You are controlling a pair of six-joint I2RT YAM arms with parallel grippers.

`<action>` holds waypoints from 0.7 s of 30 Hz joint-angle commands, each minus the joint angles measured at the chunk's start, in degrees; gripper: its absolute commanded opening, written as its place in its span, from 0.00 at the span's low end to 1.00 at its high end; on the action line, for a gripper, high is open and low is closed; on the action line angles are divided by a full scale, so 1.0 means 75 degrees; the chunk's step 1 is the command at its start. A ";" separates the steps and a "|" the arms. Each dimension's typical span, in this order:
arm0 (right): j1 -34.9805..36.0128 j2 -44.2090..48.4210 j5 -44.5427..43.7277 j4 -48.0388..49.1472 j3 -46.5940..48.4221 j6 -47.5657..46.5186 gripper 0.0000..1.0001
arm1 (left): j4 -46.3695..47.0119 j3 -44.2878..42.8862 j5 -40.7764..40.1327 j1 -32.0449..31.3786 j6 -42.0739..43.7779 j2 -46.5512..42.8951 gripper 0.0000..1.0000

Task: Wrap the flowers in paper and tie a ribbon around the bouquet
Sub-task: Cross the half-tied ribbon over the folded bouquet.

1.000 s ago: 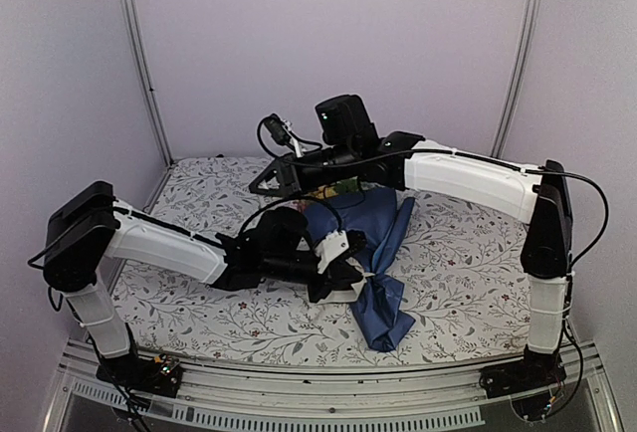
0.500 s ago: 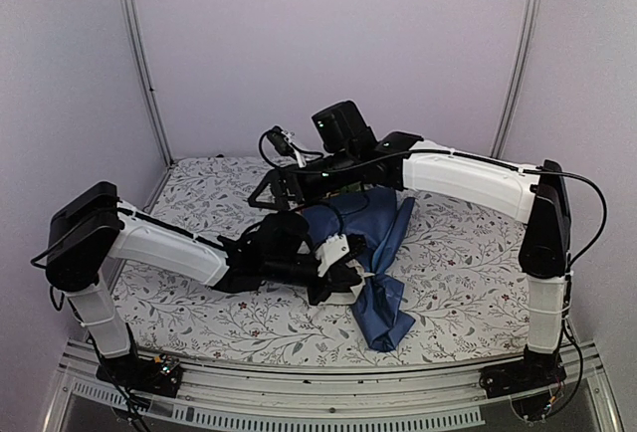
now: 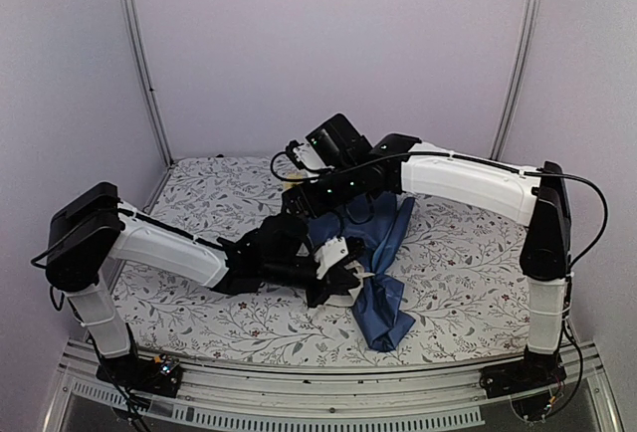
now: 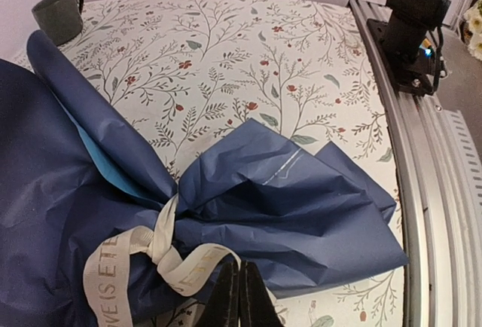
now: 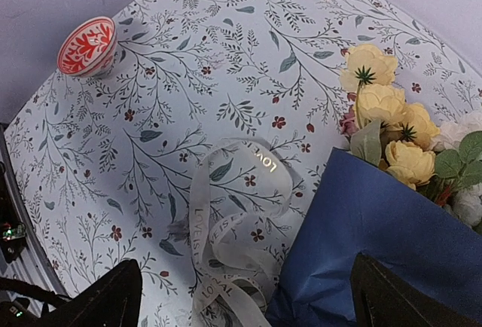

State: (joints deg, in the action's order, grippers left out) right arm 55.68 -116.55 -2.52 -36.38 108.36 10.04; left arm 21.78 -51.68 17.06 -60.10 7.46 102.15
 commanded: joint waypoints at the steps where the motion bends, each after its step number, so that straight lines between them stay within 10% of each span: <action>1: 0.0075 0.0316 0.0236 -0.0363 -0.0209 -0.0962 0.99 | 0.0200 -0.0125 -0.0063 0.0048 -0.0014 -0.0032 0.00; 10: -0.1782 0.3138 0.4646 0.2230 -0.3843 -0.1013 0.98 | 0.0506 0.0041 0.0417 0.0601 -0.0395 -0.0151 0.00; 21: -0.2231 0.3874 0.6229 0.4377 -0.6643 -0.1046 0.55 | 0.0690 -0.0070 0.0862 0.1553 -0.0904 -0.0155 0.00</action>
State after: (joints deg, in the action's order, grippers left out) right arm 38.46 -88.47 40.69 -10.24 62.00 2.66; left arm 24.51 -51.66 21.30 -50.68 3.09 102.13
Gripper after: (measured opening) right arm 0.590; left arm 0.005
